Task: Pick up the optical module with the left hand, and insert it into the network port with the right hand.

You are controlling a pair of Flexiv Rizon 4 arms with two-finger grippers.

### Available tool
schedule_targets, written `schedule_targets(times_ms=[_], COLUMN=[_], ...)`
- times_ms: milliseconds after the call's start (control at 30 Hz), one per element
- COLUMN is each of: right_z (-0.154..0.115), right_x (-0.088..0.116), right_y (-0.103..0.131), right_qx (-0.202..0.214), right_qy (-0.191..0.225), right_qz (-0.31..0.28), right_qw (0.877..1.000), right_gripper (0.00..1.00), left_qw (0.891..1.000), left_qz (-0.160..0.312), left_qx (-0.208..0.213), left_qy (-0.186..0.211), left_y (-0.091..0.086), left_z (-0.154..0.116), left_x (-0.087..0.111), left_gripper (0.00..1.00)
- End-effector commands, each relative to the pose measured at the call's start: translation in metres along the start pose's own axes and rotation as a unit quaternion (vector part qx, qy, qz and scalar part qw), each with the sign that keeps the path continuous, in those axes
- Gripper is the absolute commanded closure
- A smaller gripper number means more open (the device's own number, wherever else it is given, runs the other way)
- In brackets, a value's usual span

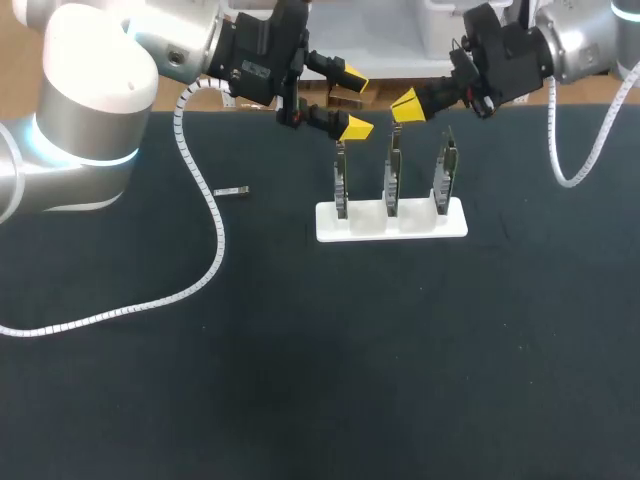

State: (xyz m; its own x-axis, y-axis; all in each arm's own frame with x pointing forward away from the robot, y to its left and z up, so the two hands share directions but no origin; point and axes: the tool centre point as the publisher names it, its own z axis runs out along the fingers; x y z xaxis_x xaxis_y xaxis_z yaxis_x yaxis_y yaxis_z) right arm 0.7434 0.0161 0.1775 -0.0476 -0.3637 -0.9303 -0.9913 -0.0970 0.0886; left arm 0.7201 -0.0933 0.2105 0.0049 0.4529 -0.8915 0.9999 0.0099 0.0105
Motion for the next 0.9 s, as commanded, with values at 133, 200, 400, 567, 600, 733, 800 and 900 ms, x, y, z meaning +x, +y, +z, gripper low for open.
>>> schedule_targets(times_ms=[133,200,400,567,600,733,800,900], right_z=[0.003,0.004,0.005,0.006,0.007,0.009,0.010,0.010], right_x=[0.005,0.007,0.012,0.015,0.017,0.022,0.024,0.027], right_y=[-0.001,-0.001,-0.001,0.001,0.001,0.001,0.001,0.001], right_qx=[-0.003,-0.003,-0.004,-0.006,-0.007,-0.009,-0.010,-0.010], right_qy=[0.003,0.003,0.003,0.004,0.004,0.007,0.009,0.011], right_qz=[0.005,0.008,0.014,0.017,0.018,0.022,0.024,0.027], right_qw=[1.000,1.000,1.000,1.000,1.000,1.000,1.000,1.000], right_gripper=[1.00,1.00,1.00,1.00,1.00,1.00,1.00,1.00], left_qw=[1.000,1.000,1.000,1.000,1.000,1.000,1.000,1.000], left_qz=[-0.002,-0.002,-0.002,-0.002,-0.002,-0.002,-0.002,-0.002], left_qx=[-0.001,-0.001,-0.001,-0.001,-0.001,-0.001,-0.001,-0.001], left_qy=[0.003,0.003,0.003,0.003,0.003,0.003,0.003,0.003], left_y=[0.000,0.000,0.000,0.000,0.000,0.000,0.000,0.000], left_z=[0.000,0.000,0.000,0.000,0.000,0.000,0.000,0.000], left_x=[-0.001,-0.001,-0.001,-0.001,-0.001,-0.001,-0.001,-0.001], left_gripper=[0.00,0.00,0.00,0.00,0.00,0.00,0.00,0.00])
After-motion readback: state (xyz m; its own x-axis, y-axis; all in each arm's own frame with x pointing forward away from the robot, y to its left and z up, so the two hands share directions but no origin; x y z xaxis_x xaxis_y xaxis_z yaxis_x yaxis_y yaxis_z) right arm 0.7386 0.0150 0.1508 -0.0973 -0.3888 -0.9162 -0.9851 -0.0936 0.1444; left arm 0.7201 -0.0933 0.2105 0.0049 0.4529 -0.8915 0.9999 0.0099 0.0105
